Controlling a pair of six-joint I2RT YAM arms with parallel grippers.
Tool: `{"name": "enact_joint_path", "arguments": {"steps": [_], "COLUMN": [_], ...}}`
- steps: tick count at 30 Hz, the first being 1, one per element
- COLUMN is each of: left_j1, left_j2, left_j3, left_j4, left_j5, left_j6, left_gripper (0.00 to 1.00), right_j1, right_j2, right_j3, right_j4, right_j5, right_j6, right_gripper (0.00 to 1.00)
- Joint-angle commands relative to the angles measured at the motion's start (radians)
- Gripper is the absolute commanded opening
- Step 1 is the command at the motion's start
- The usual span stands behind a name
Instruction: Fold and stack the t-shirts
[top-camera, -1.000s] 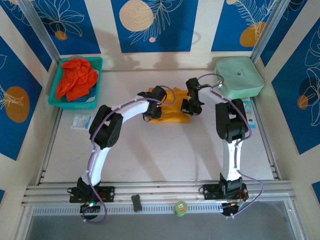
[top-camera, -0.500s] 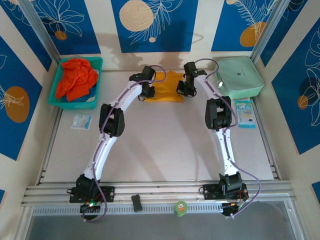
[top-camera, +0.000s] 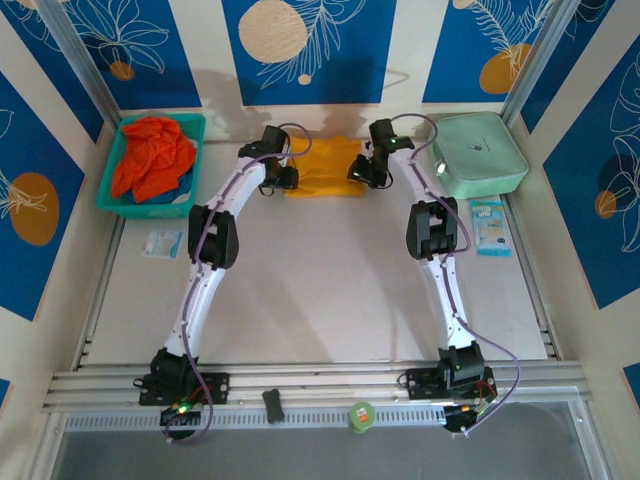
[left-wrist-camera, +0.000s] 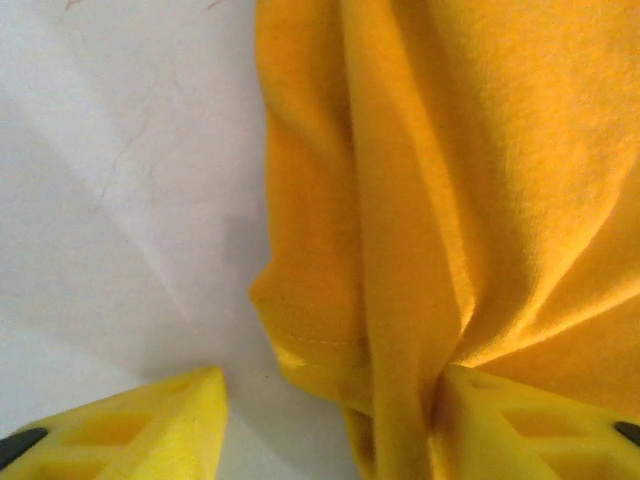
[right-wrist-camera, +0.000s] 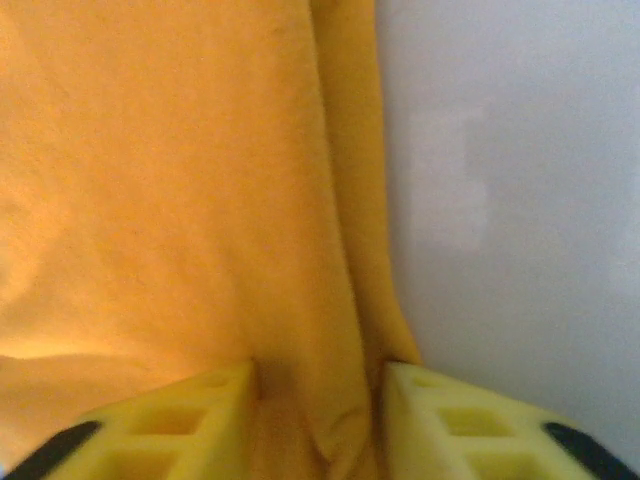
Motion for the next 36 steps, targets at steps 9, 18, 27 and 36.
{"name": "enact_joint_path", "arguments": {"steps": [9,18,27,36], "left_j1": [-0.003,-0.045,-0.07,-0.068], "left_j2": [-0.235,-0.62,-1.014,-1.477], "left_j3": [-0.016,-0.312,-0.737,-1.399], "left_j4": [-0.006,0.14,0.307,0.656], "left_j5": [-0.05,-0.136,-0.172,-0.274], "left_j6": [0.078,0.144,0.137,0.17], "left_gripper": [0.77,0.88,0.91,0.94], "right_j1": [-0.039,-0.027,-0.026,-0.059], "right_j2": [-0.255,-0.599,-0.974,-1.399], "right_j3": [-0.033,-0.322,-0.721,-1.348], "right_j4": [-0.133,-0.061,0.056,0.444], "right_j5": [0.057,0.106,0.156,0.193], "right_j6": [-0.054,-0.059,-0.065,-0.166], "right_gripper": [0.99,0.99,0.99,0.99]}}
